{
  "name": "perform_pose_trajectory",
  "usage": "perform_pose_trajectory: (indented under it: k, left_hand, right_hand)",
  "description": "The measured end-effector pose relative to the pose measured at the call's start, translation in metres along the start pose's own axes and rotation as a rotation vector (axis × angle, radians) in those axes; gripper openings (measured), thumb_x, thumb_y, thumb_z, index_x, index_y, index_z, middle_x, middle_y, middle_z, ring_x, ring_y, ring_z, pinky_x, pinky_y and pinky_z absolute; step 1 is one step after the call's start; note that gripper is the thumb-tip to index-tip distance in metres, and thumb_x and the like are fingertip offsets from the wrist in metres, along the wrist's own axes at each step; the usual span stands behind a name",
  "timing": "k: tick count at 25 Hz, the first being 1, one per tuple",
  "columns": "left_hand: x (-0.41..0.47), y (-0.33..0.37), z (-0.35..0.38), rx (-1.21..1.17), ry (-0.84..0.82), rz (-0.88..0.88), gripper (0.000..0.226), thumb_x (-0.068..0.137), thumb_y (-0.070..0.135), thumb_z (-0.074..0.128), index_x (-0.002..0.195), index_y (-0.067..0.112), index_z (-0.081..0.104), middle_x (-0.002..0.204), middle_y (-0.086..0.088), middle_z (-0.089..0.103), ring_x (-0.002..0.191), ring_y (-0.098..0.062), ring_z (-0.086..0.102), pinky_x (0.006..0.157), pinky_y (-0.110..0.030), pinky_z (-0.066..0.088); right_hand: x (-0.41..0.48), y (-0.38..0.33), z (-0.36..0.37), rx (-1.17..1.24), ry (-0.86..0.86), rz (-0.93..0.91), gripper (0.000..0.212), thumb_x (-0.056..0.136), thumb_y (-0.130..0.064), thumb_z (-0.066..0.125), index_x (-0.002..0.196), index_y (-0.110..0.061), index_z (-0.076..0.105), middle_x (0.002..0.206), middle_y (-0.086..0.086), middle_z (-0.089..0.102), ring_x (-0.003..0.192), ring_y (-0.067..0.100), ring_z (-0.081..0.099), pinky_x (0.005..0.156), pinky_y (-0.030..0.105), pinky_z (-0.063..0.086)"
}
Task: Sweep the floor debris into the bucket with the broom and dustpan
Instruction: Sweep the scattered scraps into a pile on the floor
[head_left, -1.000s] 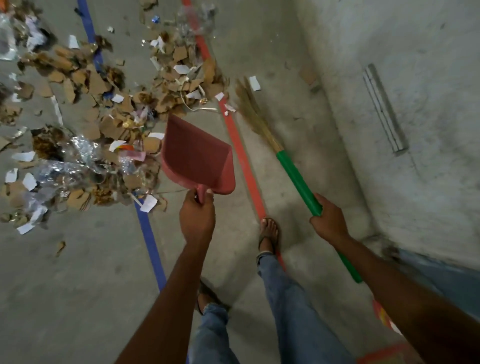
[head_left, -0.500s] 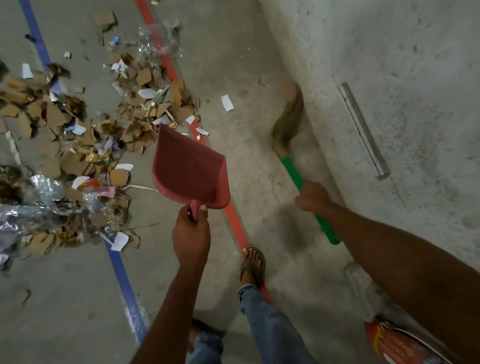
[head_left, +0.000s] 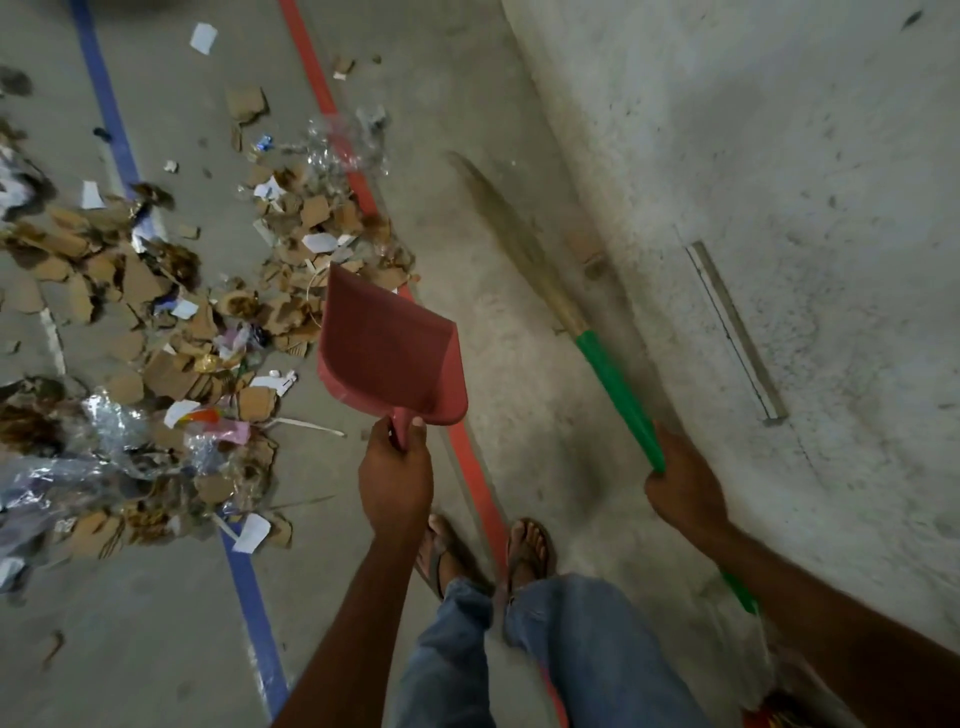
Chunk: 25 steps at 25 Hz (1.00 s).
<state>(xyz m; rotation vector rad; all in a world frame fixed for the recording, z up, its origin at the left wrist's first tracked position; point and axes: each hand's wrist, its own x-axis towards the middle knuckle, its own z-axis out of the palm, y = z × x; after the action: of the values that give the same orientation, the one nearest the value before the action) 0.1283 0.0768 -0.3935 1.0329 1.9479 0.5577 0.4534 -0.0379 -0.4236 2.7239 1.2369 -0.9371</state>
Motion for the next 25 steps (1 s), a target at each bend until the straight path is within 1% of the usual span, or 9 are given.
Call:
perform_pose_trajectory:
  k: [2,4,7,9,14,17,20,22,25]
  left_hand:
    - [0.011,0.006,0.0,-0.012,-0.013,0.03,0.028,0.099,0.044,0.055,0.091,0.018,0.063,0.077,-0.001,0.067,0.076,-0.025,0.065,0.069,-0.04,0.05]
    - [0.026,0.008,0.004,-0.023,-0.012,0.052,0.032,0.096,0.051,0.052,0.089,0.021,0.062,0.077,0.0,0.068,0.075,-0.024,0.066,0.071,-0.041,0.052]
    - [0.04,0.012,0.011,-0.033,0.022,0.038,0.031,0.094,0.055,0.051,0.09,0.027,0.062,0.08,0.003,0.069,0.075,-0.023,0.067,0.072,-0.042,0.054]
    - [0.048,0.015,0.015,-0.039,0.05,0.005,0.026,0.098,0.052,0.054,0.09,0.029,0.061,0.081,0.004,0.069,0.074,-0.022,0.068,0.073,-0.044,0.056]
    - [0.059,0.038,0.029,-0.051,0.094,-0.053,0.03,0.096,0.053,0.052,0.088,0.026,0.061,0.08,0.003,0.069,0.074,-0.025,0.068,0.072,-0.043,0.055]
    - [0.074,0.062,0.045,-0.071,0.102,-0.048,0.035,0.093,0.055,0.051,0.089,0.022,0.061,0.078,0.001,0.069,0.072,-0.025,0.068,0.072,-0.045,0.055]
    - [0.095,0.083,0.068,-0.105,0.099,-0.057,0.039,0.089,0.061,0.051,0.091,0.024,0.063,0.082,0.0,0.07,0.077,-0.028,0.069,0.075,-0.047,0.056]
    - [0.108,0.091,0.081,-0.13,0.107,-0.079,0.04,0.087,0.065,0.051,0.092,0.026,0.063,0.085,0.002,0.072,0.079,-0.029,0.07,0.076,-0.049,0.058]
    - [0.121,0.102,0.086,-0.145,0.138,-0.138,0.041,0.084,0.066,0.051,0.09,0.027,0.062,0.083,0.002,0.072,0.078,-0.03,0.07,0.074,-0.052,0.059]
  right_hand:
    - [0.055,-0.002,-0.014,-0.11,-0.033,0.137,0.08,0.087,-0.013,0.063,0.159,-0.012,0.027,0.142,0.019,0.049,0.122,0.037,0.056,0.096,0.044,0.052]
    - [0.11,-0.014,-0.021,-0.218,-0.067,0.211,0.07,0.089,-0.022,0.064,0.151,-0.008,0.037,0.136,0.02,0.055,0.117,0.037,0.06,0.094,0.043,0.054]
    - [0.15,-0.037,-0.022,-0.335,-0.195,0.111,0.059,0.087,-0.025,0.065,0.141,-0.01,0.047,0.126,0.017,0.062,0.109,0.034,0.065,0.088,0.039,0.056]
    - [0.146,-0.047,-0.018,-0.297,-0.253,0.007,0.071,0.084,-0.019,0.064,0.151,-0.014,0.041,0.13,0.016,0.061,0.112,0.034,0.064,0.09,0.04,0.056]
    - [0.111,-0.035,-0.036,-0.081,-0.095,-0.069,0.084,0.083,-0.001,0.062,0.159,-0.018,0.029,0.14,0.014,0.05,0.115,0.035,0.06,0.089,0.043,0.054]
    - [0.154,-0.039,-0.049,-0.131,-0.064,0.021,0.086,0.085,-0.008,0.062,0.161,-0.02,0.023,0.134,0.016,0.052,0.109,0.036,0.061,0.085,0.045,0.057]
    - [0.224,-0.075,-0.056,-0.15,-0.157,0.157,0.065,0.087,-0.019,0.061,0.149,-0.012,0.042,0.125,0.019,0.061,0.106,0.036,0.064,0.085,0.042,0.058]
    - [0.249,-0.105,-0.053,-0.236,-0.209,0.11,0.055,0.086,-0.024,0.062,0.138,-0.01,0.051,0.121,0.017,0.064,0.106,0.036,0.065,0.086,0.04,0.058]
    - [0.251,-0.14,-0.038,-0.221,-0.311,-0.011,0.059,0.081,-0.023,0.061,0.139,-0.015,0.052,0.121,0.014,0.066,0.107,0.034,0.066,0.088,0.038,0.057]
